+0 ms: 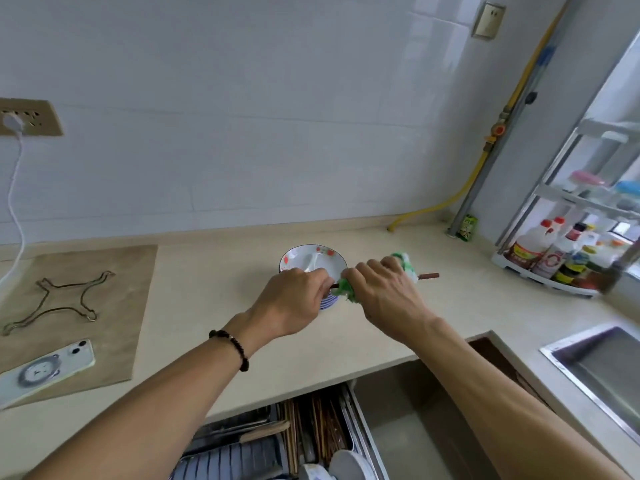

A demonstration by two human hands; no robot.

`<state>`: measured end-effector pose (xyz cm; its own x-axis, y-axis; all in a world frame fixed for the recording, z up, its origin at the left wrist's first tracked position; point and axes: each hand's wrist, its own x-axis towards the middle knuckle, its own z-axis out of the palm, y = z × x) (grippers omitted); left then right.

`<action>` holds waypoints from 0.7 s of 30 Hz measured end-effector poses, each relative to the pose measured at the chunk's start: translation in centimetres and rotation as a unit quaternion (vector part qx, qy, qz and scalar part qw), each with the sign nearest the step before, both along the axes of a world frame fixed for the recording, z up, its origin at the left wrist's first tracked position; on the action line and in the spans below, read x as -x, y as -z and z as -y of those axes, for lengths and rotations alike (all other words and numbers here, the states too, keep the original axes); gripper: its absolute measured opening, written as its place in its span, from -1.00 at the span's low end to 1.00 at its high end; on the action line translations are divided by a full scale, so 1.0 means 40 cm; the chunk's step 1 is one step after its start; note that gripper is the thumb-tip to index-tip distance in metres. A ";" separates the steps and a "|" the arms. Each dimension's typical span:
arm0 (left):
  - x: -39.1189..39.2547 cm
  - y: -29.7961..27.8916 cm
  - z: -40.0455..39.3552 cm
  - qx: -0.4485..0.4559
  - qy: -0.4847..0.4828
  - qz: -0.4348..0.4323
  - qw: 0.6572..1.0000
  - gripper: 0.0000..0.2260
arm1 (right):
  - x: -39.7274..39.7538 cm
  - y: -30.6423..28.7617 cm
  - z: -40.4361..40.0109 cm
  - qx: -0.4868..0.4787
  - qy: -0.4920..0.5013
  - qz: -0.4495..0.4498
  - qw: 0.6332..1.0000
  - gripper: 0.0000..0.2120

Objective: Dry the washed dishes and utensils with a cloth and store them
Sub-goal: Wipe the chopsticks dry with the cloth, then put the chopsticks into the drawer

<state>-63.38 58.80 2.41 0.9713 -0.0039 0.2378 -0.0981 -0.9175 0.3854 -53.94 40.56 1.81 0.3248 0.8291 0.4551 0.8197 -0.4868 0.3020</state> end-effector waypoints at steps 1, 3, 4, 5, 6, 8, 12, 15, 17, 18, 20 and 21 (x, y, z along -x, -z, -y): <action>0.004 0.009 0.019 -0.006 -0.003 -0.007 1.000 -0.78 | -0.004 0.005 0.045 0.006 0.005 -0.013 1.000 -0.68; 0.014 0.022 0.034 -0.018 -0.018 -0.015 1.000 -0.76 | -0.026 0.018 0.147 0.008 0.051 -0.033 0.998 -0.69; 0.023 0.027 0.051 -0.022 -0.024 -0.018 0.999 -0.77 | -0.027 0.025 0.198 0.006 0.082 -0.041 0.996 -0.70; 0.027 0.027 0.077 -0.020 -0.026 -0.022 0.999 -0.77 | -0.017 0.031 0.231 0.003 0.101 -0.045 0.994 -0.70; 0.030 0.024 0.113 -0.013 -0.020 -0.022 0.999 -0.77 | 0.001 0.038 0.244 -0.002 0.105 -0.045 0.993 -0.71; 0.031 0.027 0.212 -0.010 0.009 -0.025 1.000 -0.78 | 0.052 0.055 0.249 -0.006 0.075 -0.042 0.996 -0.75; 0.058 0.073 0.333 -0.042 0.035 -0.030 0.998 -0.80 | 0.099 0.097 0.326 0.011 0.016 -0.055 0.998 -0.73; 0.095 0.108 0.338 -0.062 0.016 -0.067 0.996 -0.86 | 0.076 0.139 0.463 0.024 0.085 -0.117 0.989 -0.64; 0.119 0.126 0.347 -0.068 -0.003 -0.089 0.994 -0.87 | 0.067 0.162 0.537 0.046 0.156 -0.167 0.973 -0.64; 0.128 0.132 0.352 -0.069 -0.009 -0.098 0.993 -0.87 | 0.066 0.171 0.559 0.054 0.187 -0.194 0.962 -0.66; 0.139 0.147 0.366 -0.073 -0.022 -0.112 0.991 -0.88 | 0.067 0.186 0.583 0.048 0.247 -0.244 0.937 -0.72; 0.142 0.156 0.371 -0.075 -0.032 -0.119 0.989 -0.88 | 0.068 0.195 0.591 0.035 0.277 -0.264 0.923 -0.75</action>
<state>-69.08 43.94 -3.83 0.9991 0.0423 0.0033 0.0401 -0.9677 0.2487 -56.64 16.94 -5.98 0.8690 0.4906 0.0644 0.4928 -0.8699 -0.0219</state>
